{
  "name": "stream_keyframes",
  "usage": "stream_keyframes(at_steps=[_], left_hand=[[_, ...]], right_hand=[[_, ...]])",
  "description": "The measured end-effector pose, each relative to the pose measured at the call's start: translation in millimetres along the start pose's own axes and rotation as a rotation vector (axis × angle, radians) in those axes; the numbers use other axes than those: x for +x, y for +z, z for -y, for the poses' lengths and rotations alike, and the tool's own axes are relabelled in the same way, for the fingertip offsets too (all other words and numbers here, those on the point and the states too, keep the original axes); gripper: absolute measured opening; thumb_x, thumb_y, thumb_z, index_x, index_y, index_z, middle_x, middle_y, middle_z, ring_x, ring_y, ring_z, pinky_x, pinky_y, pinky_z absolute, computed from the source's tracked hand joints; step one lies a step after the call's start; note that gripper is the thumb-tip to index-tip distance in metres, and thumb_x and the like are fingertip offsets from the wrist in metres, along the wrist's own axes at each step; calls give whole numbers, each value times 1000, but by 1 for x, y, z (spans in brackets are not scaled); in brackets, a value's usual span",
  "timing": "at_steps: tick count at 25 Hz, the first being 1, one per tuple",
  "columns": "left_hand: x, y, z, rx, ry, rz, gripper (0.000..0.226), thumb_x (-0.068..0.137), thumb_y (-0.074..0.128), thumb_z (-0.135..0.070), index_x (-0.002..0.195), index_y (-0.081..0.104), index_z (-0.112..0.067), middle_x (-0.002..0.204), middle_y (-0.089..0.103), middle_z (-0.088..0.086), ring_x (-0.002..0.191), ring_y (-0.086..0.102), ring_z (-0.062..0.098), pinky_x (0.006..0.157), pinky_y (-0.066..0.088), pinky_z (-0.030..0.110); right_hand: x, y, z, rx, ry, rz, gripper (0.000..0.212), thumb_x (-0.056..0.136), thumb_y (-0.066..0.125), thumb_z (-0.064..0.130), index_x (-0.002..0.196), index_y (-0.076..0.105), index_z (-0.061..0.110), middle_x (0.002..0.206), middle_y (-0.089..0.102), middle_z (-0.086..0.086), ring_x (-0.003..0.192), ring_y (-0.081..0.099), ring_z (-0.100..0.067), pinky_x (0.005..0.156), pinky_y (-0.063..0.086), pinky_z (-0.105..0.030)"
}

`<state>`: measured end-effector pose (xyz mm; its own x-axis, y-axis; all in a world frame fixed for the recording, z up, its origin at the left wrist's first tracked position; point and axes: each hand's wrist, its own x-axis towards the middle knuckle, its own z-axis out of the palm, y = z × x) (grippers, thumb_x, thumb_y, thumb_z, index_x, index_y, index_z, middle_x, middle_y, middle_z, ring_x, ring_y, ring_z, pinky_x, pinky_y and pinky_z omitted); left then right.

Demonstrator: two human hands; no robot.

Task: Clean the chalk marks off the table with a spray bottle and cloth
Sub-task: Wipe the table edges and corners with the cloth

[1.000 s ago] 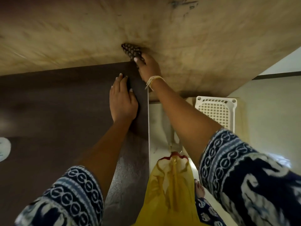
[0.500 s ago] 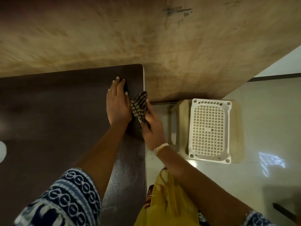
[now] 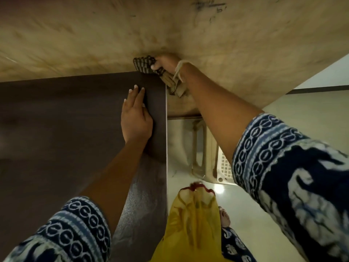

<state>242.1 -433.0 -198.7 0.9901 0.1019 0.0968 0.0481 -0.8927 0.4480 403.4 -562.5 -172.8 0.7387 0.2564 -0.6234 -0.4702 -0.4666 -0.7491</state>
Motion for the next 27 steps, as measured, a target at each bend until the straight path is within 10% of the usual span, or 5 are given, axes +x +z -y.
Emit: stream_keyframes(at_steps=[5,9,17,22,27], left_hand=[[-2,0,-1,6,11,-5,50,96,33,-9,146,42,-13,156,33,3,147,23,19,121,17,35],[-1,0,-2,12,10,-5,52,95,32,-9,146,41,-13,156,33,4,147,23,18,121,15,33],[-1,-1,0,2,23,-5,55,91,33,-7,145,43,-12,155,35,4,146,25,21,121,18,36],[-3,-1,0,-2,24,11,55,90,34,-8,145,42,-12,155,34,4,147,24,20,121,17,36],[-2,-2,-2,33,36,20,57,90,32,-9,146,41,-12,156,34,6,147,24,21,121,17,36]], right_hand=[[-36,49,-53,711,-171,-263,37,93,55,3,128,53,-7,123,60,-21,99,59,-20,79,49,-18],[-32,42,-28,35,-279,-407,33,97,49,17,125,59,4,128,58,-15,115,55,-27,91,42,-27],[6,52,48,-598,-280,104,45,100,45,27,143,43,11,146,44,-8,133,42,-24,96,32,-22],[-4,9,-35,-12,-194,-174,46,88,63,37,125,62,10,124,64,-7,117,58,-23,107,40,-38],[-57,76,-62,586,-127,-504,47,98,52,33,137,48,7,132,57,-12,115,52,-19,92,38,-21]])
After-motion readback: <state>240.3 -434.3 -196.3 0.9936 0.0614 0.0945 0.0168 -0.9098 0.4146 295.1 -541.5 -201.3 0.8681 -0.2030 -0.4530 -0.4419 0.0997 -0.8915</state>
